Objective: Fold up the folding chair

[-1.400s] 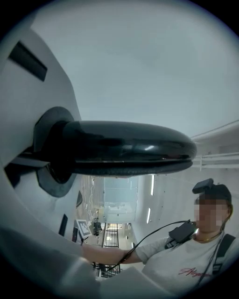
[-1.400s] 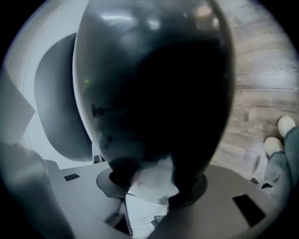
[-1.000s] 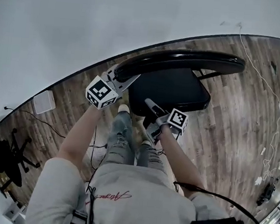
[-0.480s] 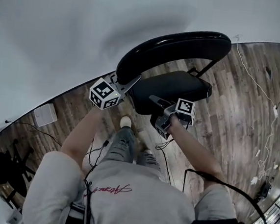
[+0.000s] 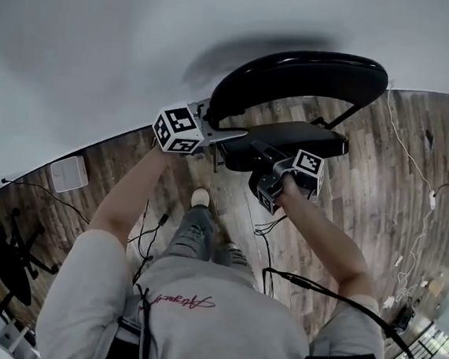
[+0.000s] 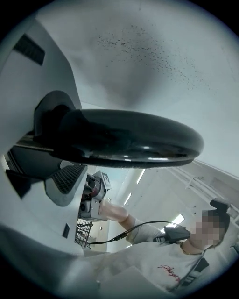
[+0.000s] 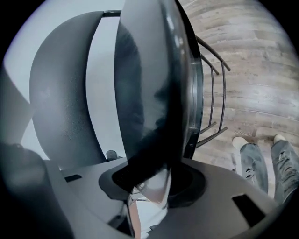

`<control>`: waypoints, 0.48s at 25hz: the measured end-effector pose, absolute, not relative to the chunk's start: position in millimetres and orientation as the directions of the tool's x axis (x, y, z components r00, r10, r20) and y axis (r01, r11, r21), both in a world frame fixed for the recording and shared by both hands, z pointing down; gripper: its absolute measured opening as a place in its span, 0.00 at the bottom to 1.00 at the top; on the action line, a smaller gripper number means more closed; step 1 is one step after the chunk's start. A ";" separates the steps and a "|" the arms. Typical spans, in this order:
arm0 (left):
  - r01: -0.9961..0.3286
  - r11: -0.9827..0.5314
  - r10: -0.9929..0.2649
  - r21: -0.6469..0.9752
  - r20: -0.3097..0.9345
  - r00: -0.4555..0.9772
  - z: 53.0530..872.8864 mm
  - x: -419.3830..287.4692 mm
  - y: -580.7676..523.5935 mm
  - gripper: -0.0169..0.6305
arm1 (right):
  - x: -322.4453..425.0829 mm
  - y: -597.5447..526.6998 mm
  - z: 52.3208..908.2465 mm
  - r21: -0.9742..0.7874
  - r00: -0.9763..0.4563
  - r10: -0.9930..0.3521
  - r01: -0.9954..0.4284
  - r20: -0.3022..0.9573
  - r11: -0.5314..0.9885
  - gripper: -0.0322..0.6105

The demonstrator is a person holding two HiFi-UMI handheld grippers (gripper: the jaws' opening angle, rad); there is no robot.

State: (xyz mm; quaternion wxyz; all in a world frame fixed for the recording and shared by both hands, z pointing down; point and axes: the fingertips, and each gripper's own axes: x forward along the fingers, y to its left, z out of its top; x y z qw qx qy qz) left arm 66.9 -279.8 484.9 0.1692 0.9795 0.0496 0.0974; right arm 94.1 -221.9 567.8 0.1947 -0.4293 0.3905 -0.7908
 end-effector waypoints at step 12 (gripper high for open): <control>-0.134 -0.893 -0.043 0.429 0.214 0.976 492.0 56.6 -322.8 0.45 | 90.9 -209.0 580.0 -0.737 -0.603 -0.561 -0.068 0.567 -0.672 0.27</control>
